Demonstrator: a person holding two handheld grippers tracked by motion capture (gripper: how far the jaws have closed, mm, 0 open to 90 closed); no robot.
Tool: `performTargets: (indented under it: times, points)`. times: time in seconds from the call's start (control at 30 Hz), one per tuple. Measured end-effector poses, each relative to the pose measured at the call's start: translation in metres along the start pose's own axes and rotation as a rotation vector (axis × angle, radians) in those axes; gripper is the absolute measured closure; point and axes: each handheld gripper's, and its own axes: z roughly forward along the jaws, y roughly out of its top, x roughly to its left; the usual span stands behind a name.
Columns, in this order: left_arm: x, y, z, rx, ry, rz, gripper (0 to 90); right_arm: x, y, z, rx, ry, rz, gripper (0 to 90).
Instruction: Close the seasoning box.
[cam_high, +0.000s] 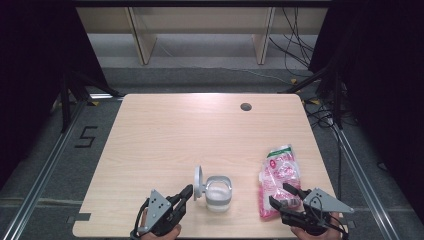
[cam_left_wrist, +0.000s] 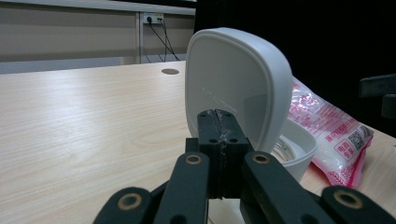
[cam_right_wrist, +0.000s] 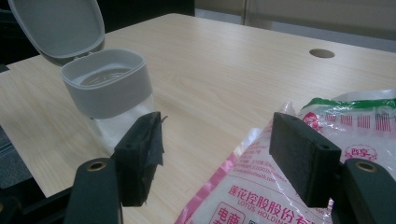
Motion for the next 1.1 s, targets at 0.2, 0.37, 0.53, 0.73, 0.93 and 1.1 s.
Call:
performTargets:
  times: [0.2, 0.37, 0.53, 0.73, 0.93, 1.1]
  points:
    - [-0.002, 0.002, 0.001, -0.001, -0.008, 0.004, 89.2, 0.001, -0.001, 0.0, -0.002, -0.003, 0.016, 35.6]
    - [-0.005, 0.003, 0.002, -0.005, -0.017, 0.002, 89.2, 0.001, -0.001, 0.0, -0.006, -0.002, 0.021, 35.7]
    - [-0.008, 0.004, 0.004, -0.021, -0.032, -0.002, 89.2, 0.001, -0.001, 0.0, -0.006, -0.003, 0.019, 35.7]
    - [-0.011, 0.006, 0.006, -0.008, -0.037, 0.014, 89.1, 0.001, -0.001, 0.0, -0.006, -0.002, 0.019, 35.7]
    - [-0.017, 0.007, 0.009, -0.004, -0.052, 0.026, 89.1, 0.001, -0.001, 0.0, -0.004, -0.004, 0.015, 35.6]
    - [-0.021, 0.008, 0.011, -0.005, -0.061, 0.028, 89.2, 0.0, -0.001, 0.0, -0.006, -0.004, 0.006, 35.7]
